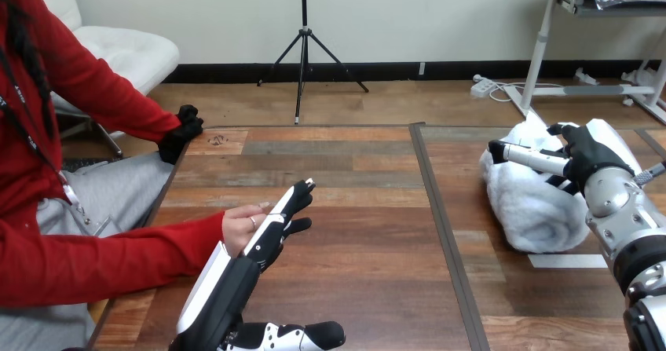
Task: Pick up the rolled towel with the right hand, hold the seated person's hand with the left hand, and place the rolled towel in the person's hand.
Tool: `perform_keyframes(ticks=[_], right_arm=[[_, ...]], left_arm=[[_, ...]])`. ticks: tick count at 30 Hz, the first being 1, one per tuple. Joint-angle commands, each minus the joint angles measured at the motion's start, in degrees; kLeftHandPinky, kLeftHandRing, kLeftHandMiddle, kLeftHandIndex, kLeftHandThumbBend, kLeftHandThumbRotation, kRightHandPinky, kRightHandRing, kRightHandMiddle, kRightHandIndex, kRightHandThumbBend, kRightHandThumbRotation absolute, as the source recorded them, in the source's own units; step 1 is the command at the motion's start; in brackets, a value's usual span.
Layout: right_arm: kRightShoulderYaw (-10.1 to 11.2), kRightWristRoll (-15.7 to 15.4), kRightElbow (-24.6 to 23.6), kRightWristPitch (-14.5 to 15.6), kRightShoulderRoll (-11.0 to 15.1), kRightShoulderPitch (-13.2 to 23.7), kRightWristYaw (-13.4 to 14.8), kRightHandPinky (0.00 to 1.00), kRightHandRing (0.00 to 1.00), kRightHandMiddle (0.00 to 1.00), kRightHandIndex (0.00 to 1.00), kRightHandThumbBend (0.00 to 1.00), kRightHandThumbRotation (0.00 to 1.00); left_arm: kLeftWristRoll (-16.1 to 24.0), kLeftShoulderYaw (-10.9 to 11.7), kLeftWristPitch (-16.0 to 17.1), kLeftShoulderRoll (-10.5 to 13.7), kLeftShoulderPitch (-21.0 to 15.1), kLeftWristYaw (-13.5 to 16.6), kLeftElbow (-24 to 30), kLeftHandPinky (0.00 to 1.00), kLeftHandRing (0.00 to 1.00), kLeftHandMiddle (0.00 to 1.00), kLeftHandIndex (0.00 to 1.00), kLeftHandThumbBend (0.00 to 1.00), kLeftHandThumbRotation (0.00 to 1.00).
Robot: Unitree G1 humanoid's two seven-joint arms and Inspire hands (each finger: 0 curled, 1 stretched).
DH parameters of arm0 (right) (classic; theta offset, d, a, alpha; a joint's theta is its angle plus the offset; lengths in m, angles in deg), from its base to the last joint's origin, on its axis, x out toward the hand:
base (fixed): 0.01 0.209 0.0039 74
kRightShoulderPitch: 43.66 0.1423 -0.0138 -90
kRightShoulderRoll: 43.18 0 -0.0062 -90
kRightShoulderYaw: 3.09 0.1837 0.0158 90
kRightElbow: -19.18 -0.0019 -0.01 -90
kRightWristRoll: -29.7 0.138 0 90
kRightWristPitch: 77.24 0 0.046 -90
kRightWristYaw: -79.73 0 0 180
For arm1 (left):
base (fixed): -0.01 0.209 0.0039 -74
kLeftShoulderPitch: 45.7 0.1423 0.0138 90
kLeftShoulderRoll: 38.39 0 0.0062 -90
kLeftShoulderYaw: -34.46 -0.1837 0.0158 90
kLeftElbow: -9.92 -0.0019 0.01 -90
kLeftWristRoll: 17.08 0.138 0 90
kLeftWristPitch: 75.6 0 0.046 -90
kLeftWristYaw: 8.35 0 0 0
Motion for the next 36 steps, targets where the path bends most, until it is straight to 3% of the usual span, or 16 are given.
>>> perform_keyframes(ticks=[1,7,17,26,36], right_arm=[[1.25,1.29,-2.14,-1.48,0.23,-0.08,-0.82,0.26,0.36,0.47,0.93,1.0,0.6],[1.87,2.17,-2.55,-1.93,0.95,0.35,-1.17,0.23,0.33,0.47,0.95,1.0,0.6],[2.37,2.74,-3.32,-2.25,1.79,1.0,-2.11,0.12,0.19,0.32,0.96,1.0,0.6],[1.92,2.22,-4.07,-2.31,2.71,1.61,-2.91,0.17,0.26,0.39,0.96,1.0,0.6],[1.66,1.83,-5.01,-1.7,3.52,2.33,-3.76,0.16,0.23,0.36,0.95,1.0,0.61]], left_arm=[[-0.61,1.34,1.19,-0.14,-3.48,0.31,1.22,0.88,0.96,0.97,0.96,1.0,0.59],[0.17,1.59,1.0,-0.29,-3.59,0.67,1.25,0.87,0.95,0.98,0.97,1.0,0.6],[-0.19,1.39,0.72,-0.42,-3.96,0.42,0.98,0.87,0.95,0.98,0.97,1.0,0.61],[-0.93,1.14,0.69,-0.55,-4.43,0.07,0.66,0.87,0.95,0.97,0.97,1.0,0.6],[-0.25,1.49,0.54,-0.54,-4.84,0.43,0.5,0.87,0.95,0.97,0.96,1.0,0.6]])
